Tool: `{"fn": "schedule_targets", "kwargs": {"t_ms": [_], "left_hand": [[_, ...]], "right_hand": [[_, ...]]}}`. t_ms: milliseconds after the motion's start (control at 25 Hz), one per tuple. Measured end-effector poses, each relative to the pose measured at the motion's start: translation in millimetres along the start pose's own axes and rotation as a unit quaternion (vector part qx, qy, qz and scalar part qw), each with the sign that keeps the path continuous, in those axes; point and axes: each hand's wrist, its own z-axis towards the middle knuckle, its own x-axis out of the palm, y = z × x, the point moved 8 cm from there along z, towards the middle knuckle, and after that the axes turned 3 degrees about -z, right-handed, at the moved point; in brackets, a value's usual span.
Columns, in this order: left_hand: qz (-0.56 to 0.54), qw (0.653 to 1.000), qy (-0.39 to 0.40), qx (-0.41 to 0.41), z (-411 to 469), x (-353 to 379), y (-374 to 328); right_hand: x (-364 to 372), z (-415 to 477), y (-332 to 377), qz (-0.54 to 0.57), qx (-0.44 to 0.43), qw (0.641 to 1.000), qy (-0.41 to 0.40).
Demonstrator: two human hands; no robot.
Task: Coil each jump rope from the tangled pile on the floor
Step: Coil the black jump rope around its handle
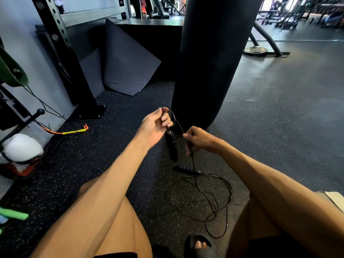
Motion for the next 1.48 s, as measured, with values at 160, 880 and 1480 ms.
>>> {"fn": "schedule_targets", "kwargs": {"t_ms": [160, 880, 1480], "left_hand": [[0.011, 0.991, -0.086, 0.104, 5, -25, -26], [0.391, 0.914, 0.054, -0.091, -1, -6, 36], [-0.038, 0.998, -0.050, 0.004, 9, -11, 0]], "right_hand": [[28, -6, -9, -0.064, 0.014, 0.989, 0.131], [-40, -14, 66, -0.134, -0.298, 0.917, -0.227], [8, -9, 8, 0.066, 0.019, 0.996, 0.050]]}}
